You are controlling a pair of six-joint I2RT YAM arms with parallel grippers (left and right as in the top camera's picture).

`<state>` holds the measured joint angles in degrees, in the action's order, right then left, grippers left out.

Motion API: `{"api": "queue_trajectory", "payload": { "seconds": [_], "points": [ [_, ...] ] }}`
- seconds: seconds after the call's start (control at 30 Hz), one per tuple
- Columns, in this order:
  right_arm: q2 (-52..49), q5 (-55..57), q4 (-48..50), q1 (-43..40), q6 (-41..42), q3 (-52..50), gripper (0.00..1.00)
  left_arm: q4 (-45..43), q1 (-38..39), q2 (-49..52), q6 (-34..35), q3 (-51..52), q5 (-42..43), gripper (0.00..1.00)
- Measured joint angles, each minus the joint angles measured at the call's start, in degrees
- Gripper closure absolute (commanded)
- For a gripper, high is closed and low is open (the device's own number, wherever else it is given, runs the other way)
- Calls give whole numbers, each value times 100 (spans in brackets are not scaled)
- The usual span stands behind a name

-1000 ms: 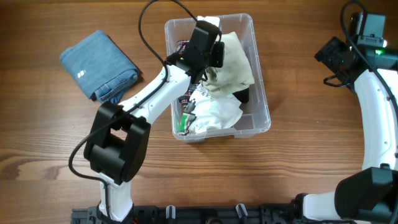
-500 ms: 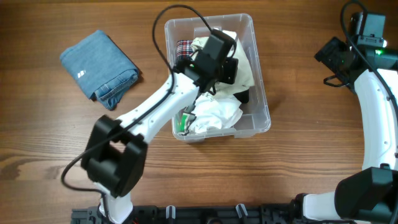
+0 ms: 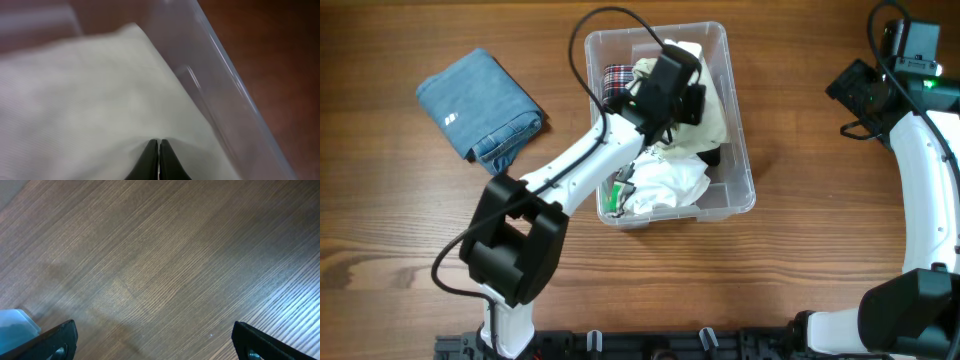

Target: Pack container

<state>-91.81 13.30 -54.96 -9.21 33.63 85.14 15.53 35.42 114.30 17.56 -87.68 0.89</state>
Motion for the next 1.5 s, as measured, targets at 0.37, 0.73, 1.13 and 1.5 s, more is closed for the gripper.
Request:
{"api": "queue_trajectory", "payload": {
  "seconds": [0.37, 0.73, 1.13, 1.5],
  "points": [
    [0, 2, 0, 0, 0, 0, 0, -9, -581, -57, 0, 4, -275, 96],
    [0, 0, 0, 0, 0, 0, 0, -223, -535, 315, 42, 2, -293, 95],
    [0, 0, -2, 0, 0, 0, 0, 811, -63, -1036, 66, 15, -46, 96],
    [0, 0, 0, 0, 0, 0, 0, 1366, 127, -199, 297, 234, -11, 96]
  ]
}}
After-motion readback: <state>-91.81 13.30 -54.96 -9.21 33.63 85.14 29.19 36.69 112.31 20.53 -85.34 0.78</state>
